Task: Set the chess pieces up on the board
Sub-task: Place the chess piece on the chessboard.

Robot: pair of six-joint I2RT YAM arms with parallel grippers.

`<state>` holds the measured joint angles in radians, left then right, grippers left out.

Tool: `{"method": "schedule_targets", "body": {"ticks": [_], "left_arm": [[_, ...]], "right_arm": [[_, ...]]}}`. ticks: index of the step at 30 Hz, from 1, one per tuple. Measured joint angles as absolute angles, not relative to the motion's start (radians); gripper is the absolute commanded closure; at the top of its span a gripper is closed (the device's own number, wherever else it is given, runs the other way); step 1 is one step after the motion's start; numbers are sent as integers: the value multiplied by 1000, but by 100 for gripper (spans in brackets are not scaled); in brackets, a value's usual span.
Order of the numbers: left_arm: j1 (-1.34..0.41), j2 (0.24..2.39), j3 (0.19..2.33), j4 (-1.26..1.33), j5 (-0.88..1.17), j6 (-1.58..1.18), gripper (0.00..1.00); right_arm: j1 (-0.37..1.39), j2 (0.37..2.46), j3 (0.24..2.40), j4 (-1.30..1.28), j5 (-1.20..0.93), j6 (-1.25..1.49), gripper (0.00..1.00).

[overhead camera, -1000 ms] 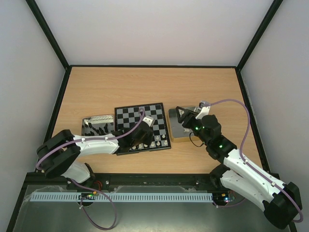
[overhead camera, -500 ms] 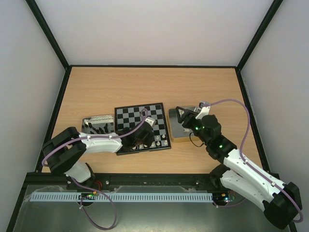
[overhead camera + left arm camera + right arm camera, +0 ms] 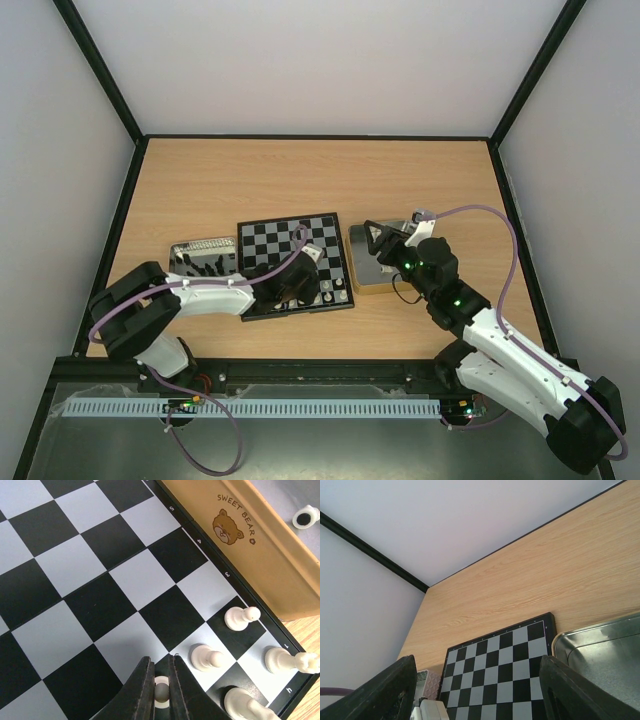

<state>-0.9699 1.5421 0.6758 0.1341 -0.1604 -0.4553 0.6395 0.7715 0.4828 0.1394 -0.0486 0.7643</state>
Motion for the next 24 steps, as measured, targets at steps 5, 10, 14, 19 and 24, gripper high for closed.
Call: {"method": "schedule_targets", "body": {"ticks": [5,10,14,19,24], "left_arm": [[-970,1552,694,120,-152,-454,86],[-970,1553,722,102,-150,-452,86],[-970,1553,726,88,-154,-451,91],[-970,1559,726,74,-161,-451,86],[-970,1559,727,54,-157,-456,80]], "right_arm": [[640,772,483,139,-49,765,33],[640,772,483,140,-49,765,33],[640,772,483,140,-49,767,33],[640,772,483,140,-50,768,33],[640,772,482,140,-51,768,33]]}}
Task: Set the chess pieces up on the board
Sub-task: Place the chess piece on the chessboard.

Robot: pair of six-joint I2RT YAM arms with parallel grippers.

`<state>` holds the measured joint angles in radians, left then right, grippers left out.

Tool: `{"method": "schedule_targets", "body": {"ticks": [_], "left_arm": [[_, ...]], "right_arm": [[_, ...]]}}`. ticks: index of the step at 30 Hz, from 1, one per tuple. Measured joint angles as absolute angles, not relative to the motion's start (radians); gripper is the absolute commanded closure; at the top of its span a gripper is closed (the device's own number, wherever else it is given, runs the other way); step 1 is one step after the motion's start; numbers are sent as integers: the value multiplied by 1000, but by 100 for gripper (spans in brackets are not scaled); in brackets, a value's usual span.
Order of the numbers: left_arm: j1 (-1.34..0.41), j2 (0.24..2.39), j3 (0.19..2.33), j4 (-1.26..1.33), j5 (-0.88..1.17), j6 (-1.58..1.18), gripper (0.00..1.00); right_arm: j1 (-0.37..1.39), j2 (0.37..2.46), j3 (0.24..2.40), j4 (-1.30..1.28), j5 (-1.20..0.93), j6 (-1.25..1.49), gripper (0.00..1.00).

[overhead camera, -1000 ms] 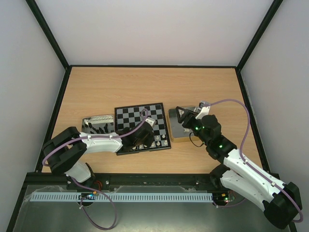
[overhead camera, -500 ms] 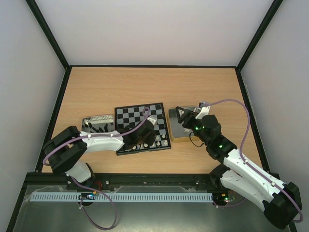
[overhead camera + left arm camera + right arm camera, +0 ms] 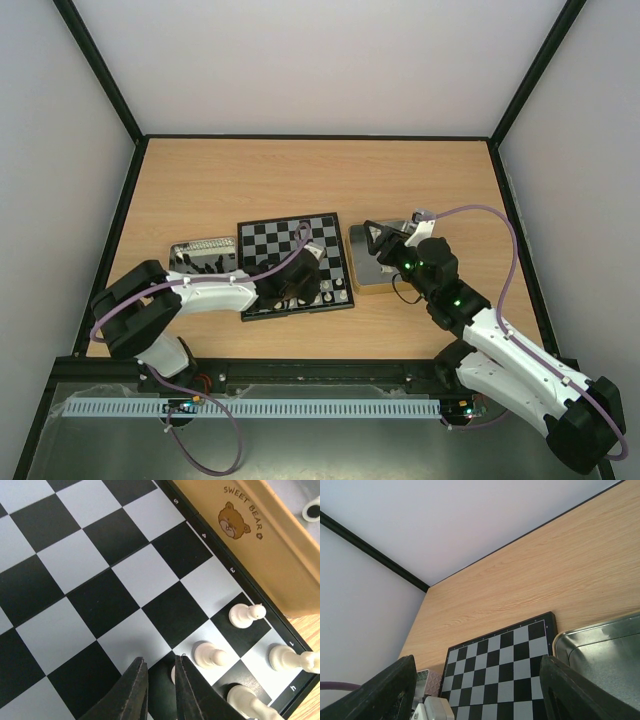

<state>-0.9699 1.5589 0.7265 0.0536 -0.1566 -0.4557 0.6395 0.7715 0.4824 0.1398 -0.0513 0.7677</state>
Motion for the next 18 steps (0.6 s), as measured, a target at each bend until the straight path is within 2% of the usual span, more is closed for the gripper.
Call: {"method": "schedule_targets", "body": {"ticks": [11,18], "left_arm": [[-951,1551,793,-22,-109,-481,74],[-941,1548,798,-60,-44,-481,80]], "right_arm": [[640,772,482,140,-54,768,33],[640,772,481,140,-54,768,33]]}}
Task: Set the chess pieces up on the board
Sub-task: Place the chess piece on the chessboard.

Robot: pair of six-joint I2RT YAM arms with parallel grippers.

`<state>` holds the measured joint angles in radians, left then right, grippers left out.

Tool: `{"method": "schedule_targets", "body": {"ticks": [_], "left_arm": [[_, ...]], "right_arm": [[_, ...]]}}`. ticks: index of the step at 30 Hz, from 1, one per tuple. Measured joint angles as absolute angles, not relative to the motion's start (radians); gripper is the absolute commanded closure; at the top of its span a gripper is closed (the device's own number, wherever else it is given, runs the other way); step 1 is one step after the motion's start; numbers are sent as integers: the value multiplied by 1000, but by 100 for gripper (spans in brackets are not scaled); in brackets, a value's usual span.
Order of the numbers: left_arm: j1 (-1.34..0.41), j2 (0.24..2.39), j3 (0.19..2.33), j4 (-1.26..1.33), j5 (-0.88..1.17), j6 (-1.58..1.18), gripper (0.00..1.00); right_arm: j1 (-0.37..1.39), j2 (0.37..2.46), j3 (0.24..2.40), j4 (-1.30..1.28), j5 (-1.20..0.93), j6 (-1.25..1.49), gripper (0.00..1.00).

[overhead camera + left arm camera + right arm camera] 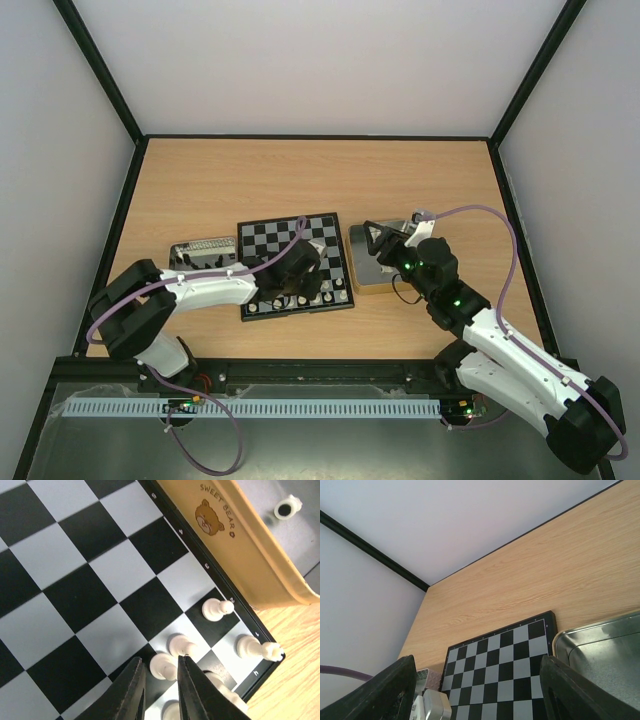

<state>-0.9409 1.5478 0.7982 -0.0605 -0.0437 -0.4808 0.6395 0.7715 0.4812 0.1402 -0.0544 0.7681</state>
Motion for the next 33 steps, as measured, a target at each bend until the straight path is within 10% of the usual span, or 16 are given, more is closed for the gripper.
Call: {"method": "schedule_targets", "body": {"ticks": [33], "left_arm": [[-937,1595,825,-100,-27,-477,95]], "right_arm": [[640,772,474,140,-64,770,33]]}}
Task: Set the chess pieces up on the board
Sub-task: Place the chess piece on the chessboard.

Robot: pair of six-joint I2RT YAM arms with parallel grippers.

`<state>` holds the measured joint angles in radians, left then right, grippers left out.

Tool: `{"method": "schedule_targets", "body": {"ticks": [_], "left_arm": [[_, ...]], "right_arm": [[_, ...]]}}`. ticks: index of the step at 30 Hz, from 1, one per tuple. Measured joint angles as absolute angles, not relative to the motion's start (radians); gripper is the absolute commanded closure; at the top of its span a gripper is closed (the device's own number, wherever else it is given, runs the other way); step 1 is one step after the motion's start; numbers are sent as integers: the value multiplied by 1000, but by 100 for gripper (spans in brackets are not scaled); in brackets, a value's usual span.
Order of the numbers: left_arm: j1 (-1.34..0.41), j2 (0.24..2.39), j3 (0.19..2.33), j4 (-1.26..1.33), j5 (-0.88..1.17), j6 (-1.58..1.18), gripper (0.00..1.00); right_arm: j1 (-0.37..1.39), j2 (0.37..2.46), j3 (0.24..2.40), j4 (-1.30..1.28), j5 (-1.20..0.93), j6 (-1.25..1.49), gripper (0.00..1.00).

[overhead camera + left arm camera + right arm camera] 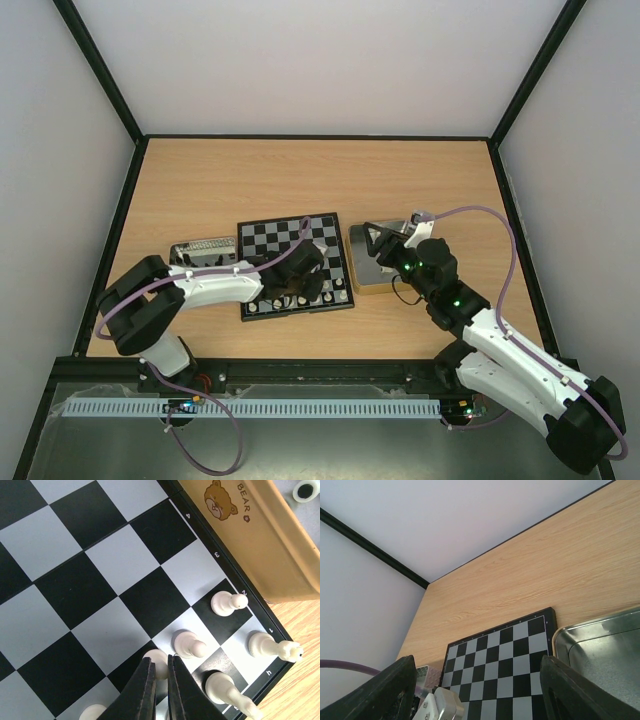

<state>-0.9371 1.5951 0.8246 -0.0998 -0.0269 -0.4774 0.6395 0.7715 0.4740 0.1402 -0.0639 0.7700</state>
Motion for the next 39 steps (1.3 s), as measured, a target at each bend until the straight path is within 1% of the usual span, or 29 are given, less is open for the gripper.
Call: {"method": "schedule_targets", "body": {"ticks": [10,18,23,27,32,35,39], "left_arm": [[-937,1576,831,-164,-51,-469,94],[-937,1573,832,-175,-41,-455,88],[-936,1573,847,-181,-30,-451,82],[-931,1571,867,-187,-24,-452,79],[-911,1544,871,-202,-15,-452,77],[-902,1526,871,-206,-14,-451,73],[-898,1520,871,-211,9,-443,71]], "right_arm": [[640,772,461,141,-65,773,33],[640,772,461,142,-69,776,33],[640,772,461,142,-69,778,33],[640,772,461,134,-60,789,33],[640,785,491,57,-19,802,33],[640,797,516,12,8,809,33],[640,806,528,-25,33,817,33]]}}
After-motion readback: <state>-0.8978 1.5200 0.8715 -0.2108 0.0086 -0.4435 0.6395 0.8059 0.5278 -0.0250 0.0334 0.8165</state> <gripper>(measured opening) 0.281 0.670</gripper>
